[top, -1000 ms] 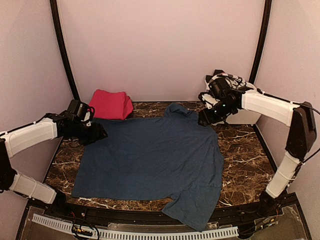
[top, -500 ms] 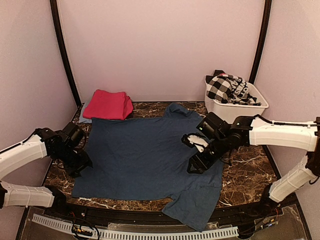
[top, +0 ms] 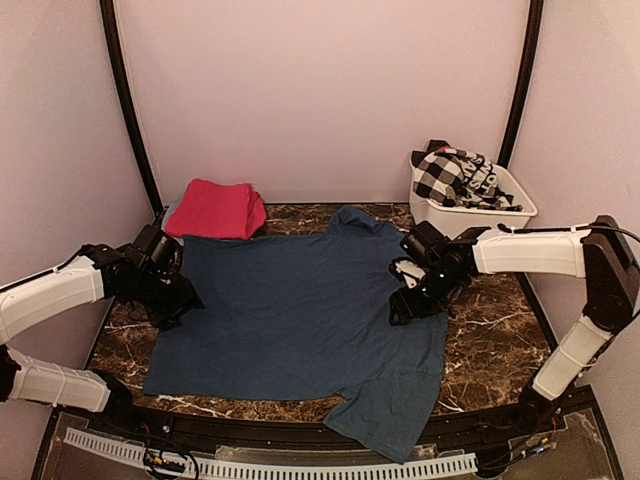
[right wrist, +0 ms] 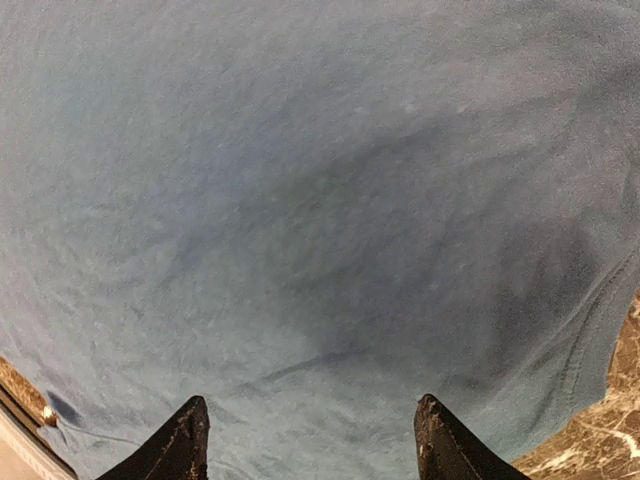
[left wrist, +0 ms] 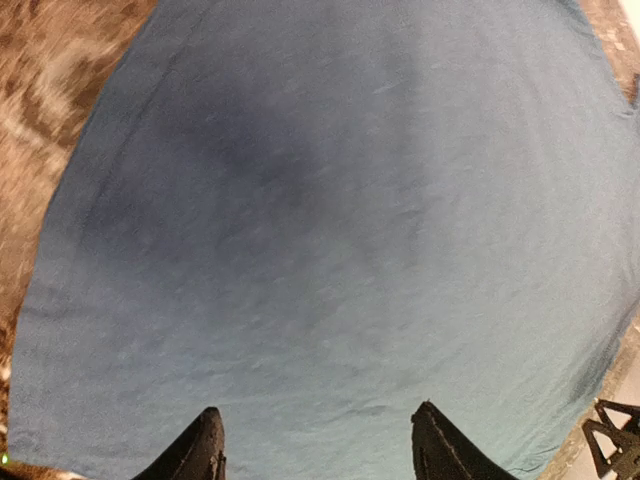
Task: Fold and stack the mixed laundry pile
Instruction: Smooth out the flattened T-shirt at the center of the board.
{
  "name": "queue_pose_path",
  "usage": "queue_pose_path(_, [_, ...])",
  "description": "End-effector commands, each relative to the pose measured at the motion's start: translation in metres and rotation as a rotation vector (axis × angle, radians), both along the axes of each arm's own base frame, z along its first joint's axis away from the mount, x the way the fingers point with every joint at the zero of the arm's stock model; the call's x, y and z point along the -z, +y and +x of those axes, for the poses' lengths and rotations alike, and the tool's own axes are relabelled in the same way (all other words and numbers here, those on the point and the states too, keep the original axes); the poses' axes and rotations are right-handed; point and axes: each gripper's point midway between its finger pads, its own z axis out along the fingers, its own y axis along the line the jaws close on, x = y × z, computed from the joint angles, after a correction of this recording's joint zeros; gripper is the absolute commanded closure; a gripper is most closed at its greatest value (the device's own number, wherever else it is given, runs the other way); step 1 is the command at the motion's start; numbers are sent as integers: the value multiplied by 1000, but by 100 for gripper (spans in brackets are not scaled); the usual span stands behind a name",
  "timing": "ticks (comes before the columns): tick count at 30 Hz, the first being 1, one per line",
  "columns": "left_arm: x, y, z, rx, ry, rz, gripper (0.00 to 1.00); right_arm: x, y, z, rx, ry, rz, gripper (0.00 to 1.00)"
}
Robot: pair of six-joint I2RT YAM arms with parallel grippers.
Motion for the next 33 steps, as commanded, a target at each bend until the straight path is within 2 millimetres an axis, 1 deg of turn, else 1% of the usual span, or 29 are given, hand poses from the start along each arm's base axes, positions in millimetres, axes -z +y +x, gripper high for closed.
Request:
queue_pose_path(1, [-37,-26,48,117,-217,-47,36,-8,-5,37,89,-28,61,33])
queue_pose_path(2, [-39,-27,53,121,-231,-42,36,-11,-7,45,113,-40,85,33])
queue_pose_path(3, [-41,-30,61,135,-253,-37,35,-17,-8,54,137,-58,110,33])
queue_pose_path(5, [-42,-37,75,162,-275,-26,35,-28,-8,76,180,-99,163,33])
queue_pose_path(6, [-42,-36,80,163,-278,-8,35,-34,-5,90,192,-118,193,34])
queue_pose_path(7, [-41,-38,88,164,-275,0,35,-36,-2,101,193,-118,215,35])
queue_pose_path(8, [-34,-38,94,162,-259,7,34,-34,-1,111,197,-116,214,36])
queue_pose_path(9, [-36,-46,98,177,-259,-27,35,-31,0,121,197,-114,199,37])
queue_pose_path(10, [-32,-49,104,179,-256,-40,35,-28,3,128,189,-113,188,38])
queue_pose_path(11, [-32,-52,108,185,-256,-57,35,-24,6,134,185,-111,184,39])
queue_pose_path(12, [-27,-54,111,189,-252,-58,35,-21,8,139,183,-109,184,39])
queue_pose_path(13, [-28,-55,115,191,-255,-64,35,-18,9,143,184,-105,183,40])
queue_pose_path(14, [-24,-56,117,196,-248,-59,35,-13,8,146,188,-97,180,41])
queue_pose_path(17, [-22,-55,122,196,-248,-62,36,2,-4,149,218,-66,152,42])
queue_pose_path(19, [-21,-56,123,196,-247,-65,36,14,-15,145,244,-32,132,42])
queue_pose_path(22, [-18,-55,124,197,-240,-60,36,28,-37,135,298,16,109,42])
queue_pose_path(26, [-14,-51,126,189,-233,-55,36,38,-73,125,391,54,96,41])
queue_pose_path(28, [-13,-48,128,178,-230,-55,36,40,-88,124,426,61,83,41])
queue_pose_path(31, [-11,-41,132,167,-218,-54,36,41,-105,124,462,66,67,41])
queue_pose_path(33, [-11,-35,135,160,-217,-46,36,39,-109,123,462,66,63,41])
